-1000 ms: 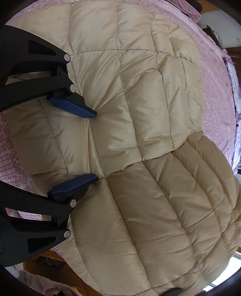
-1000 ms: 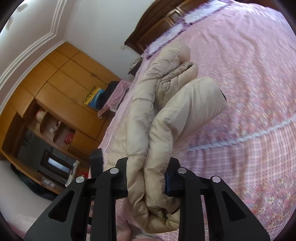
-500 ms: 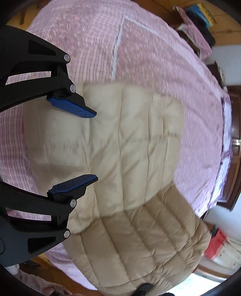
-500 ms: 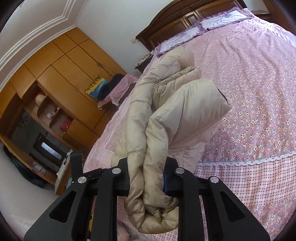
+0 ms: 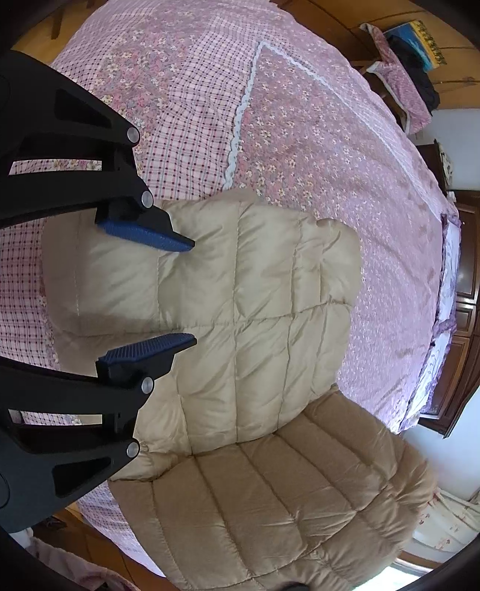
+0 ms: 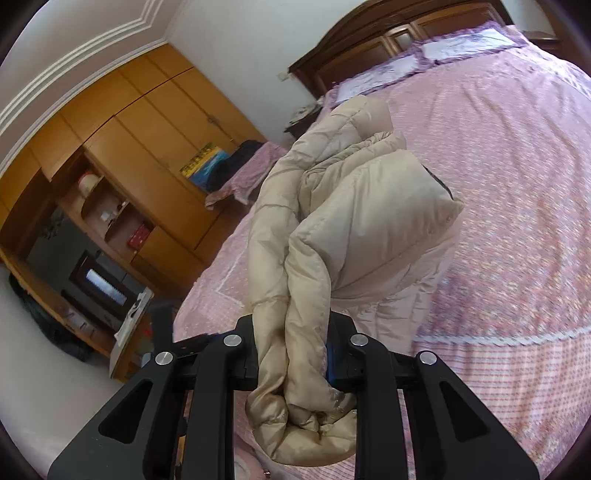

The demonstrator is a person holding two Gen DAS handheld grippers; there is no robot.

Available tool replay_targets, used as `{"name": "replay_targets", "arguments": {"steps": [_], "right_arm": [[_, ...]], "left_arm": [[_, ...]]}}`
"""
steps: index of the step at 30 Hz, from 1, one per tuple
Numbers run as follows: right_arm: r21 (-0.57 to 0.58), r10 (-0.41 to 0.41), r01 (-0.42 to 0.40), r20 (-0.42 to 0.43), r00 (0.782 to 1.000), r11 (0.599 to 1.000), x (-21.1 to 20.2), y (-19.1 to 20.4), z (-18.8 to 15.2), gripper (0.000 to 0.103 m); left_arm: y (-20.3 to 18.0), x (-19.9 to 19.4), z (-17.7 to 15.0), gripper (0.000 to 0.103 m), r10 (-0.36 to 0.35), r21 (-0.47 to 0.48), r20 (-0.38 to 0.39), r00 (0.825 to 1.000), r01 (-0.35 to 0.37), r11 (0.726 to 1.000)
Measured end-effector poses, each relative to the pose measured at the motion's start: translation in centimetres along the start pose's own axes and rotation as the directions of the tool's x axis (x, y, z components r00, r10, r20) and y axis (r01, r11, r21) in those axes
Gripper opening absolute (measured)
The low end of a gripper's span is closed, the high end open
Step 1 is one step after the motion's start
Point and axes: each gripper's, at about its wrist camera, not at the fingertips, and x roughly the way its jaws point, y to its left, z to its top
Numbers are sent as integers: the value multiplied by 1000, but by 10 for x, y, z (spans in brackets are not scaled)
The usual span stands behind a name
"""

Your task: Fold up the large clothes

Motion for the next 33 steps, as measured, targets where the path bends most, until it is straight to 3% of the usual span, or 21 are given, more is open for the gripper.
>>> {"name": "replay_targets", "arguments": {"steps": [5,10,14,22,26,33], "right_arm": [[-40,40,-41,-23,999,998,23,21,6,23],[-96,50,-57,-70,996,994,56,43,6,23],[-141,14,-34,-136,991,989,97,54,-1,23],[-162,-43,-4,-288,957,987,180,63,-21,39],[-198,-84,14,-350,933,980,214,68,-33,41],[-280,-152,45,-373,915,959,244,72,-57,41]], "left_arm": [[12,-6,-2,46,-10,-32,8,1000,10,999],[31,-23,-7,46,51,-61,36,998,-49,997],[54,-30,-15,46,113,-107,37,993,-108,988],[87,-33,-30,46,168,-170,30,985,-161,972],[101,-32,-38,46,180,-198,30,983,-170,965],[118,-28,-43,46,170,-241,19,985,-160,957]]}}
